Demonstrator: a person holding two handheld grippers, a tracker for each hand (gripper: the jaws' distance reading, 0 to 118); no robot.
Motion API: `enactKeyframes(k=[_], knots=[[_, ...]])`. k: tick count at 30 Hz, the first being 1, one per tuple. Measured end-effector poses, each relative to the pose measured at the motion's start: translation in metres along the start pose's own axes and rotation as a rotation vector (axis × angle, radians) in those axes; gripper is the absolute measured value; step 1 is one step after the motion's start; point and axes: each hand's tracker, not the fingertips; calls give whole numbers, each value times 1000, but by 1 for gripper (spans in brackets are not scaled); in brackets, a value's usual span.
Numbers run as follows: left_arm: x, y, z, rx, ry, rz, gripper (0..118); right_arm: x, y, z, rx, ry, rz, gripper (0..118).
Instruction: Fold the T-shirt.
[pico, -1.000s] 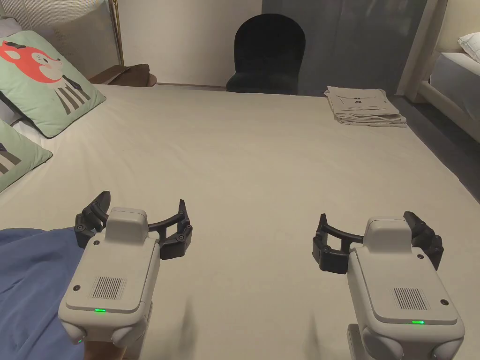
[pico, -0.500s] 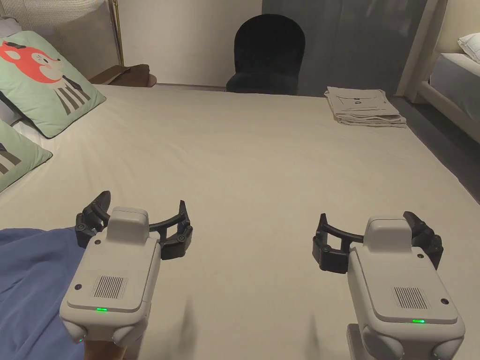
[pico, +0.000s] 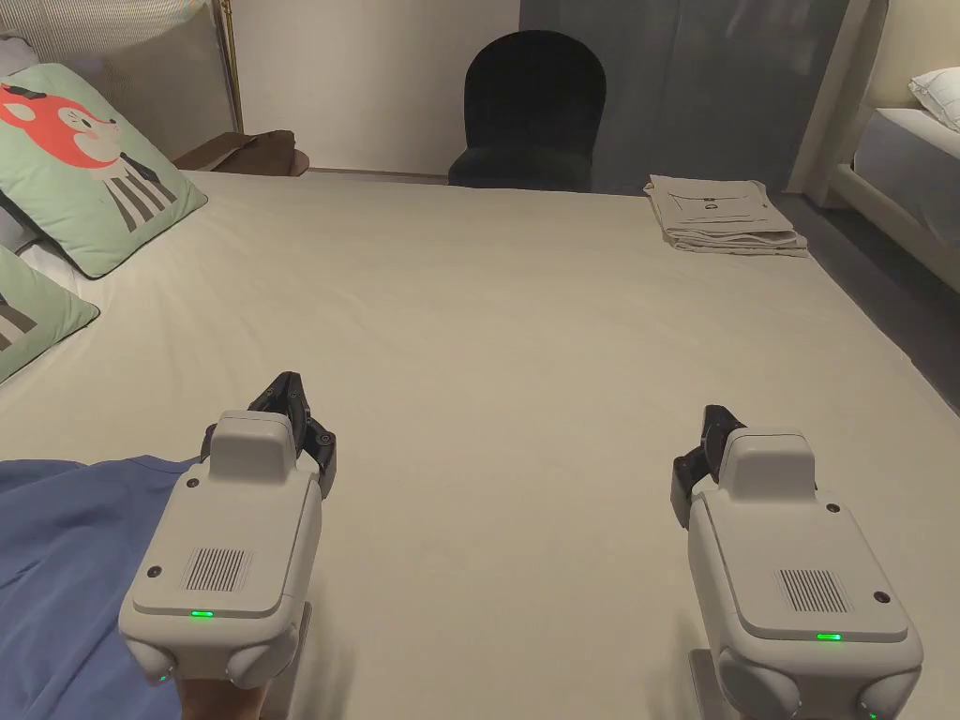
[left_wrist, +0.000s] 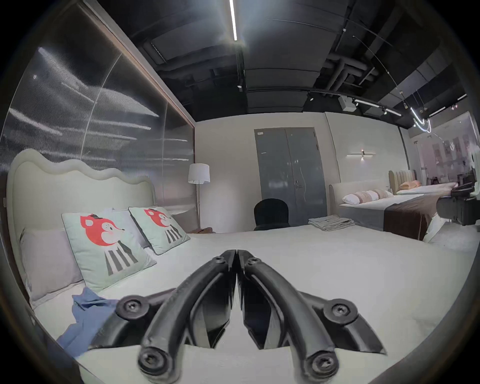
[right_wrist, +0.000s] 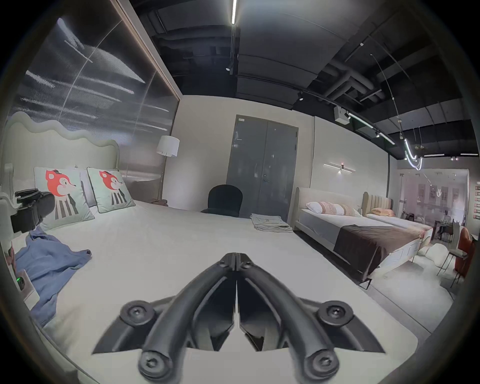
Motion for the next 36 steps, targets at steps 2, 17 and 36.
enactKeyframes(k=[2,17,36], knots=[[0,2,2,2,-16,19,0,2,1,1,5,5,-10,0],[-48,4,15,-3,94,21,0,-39,13,-15,24,120,-33,0],[-244,-4,142,-105,583,-90,0,-253,32,-14,58,610,-36,0]])
